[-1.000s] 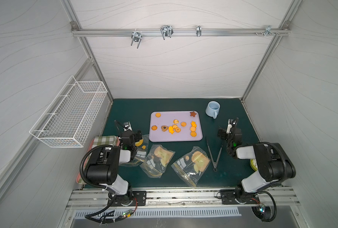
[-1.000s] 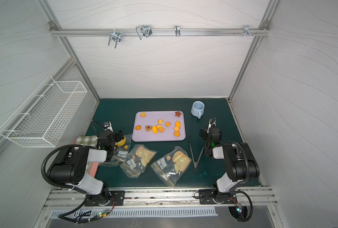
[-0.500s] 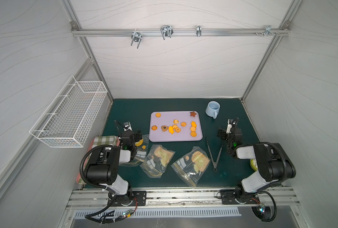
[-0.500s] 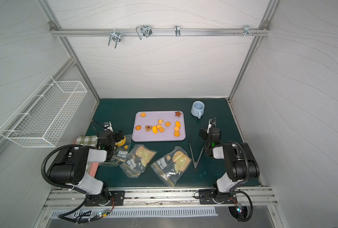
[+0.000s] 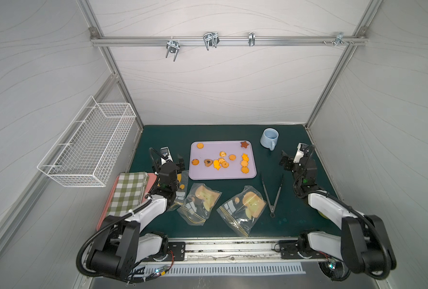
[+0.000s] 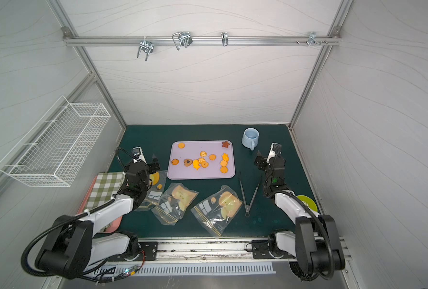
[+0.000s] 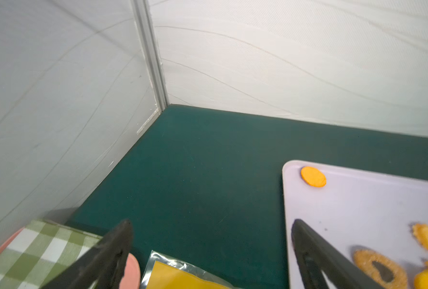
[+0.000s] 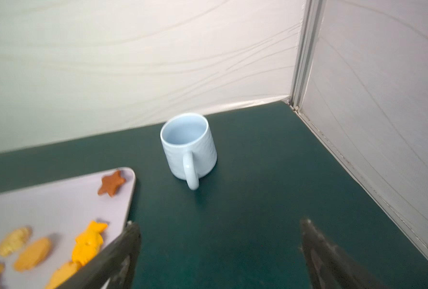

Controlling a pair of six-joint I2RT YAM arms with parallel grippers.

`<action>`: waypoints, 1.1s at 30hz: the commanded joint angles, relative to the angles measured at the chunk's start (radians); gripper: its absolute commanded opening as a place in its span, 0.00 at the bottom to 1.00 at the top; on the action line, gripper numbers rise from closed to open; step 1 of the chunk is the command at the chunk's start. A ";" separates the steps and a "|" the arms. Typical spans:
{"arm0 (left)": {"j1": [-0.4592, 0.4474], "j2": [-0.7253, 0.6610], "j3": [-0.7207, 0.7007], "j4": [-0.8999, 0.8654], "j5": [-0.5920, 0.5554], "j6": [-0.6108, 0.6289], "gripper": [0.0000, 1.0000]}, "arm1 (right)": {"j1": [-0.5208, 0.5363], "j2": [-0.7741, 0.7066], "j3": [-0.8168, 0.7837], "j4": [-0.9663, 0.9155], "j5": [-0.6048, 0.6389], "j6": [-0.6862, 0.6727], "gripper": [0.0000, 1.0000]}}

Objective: Put the cookies into a resealable bag to prevent moisture
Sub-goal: Pick up the ziploc bag from the center of the board.

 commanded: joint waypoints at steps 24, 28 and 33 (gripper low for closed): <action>-0.314 -0.176 0.453 -1.281 0.215 -0.623 0.99 | 0.352 -0.024 0.294 -0.774 -0.489 0.274 0.99; -0.325 -0.277 0.399 -1.324 0.267 -0.675 0.99 | 0.579 -0.039 0.279 -0.812 -0.366 0.217 0.98; -0.318 -0.458 0.335 -1.401 0.255 -0.724 0.99 | 0.878 -0.020 0.244 -0.789 -0.228 0.141 0.97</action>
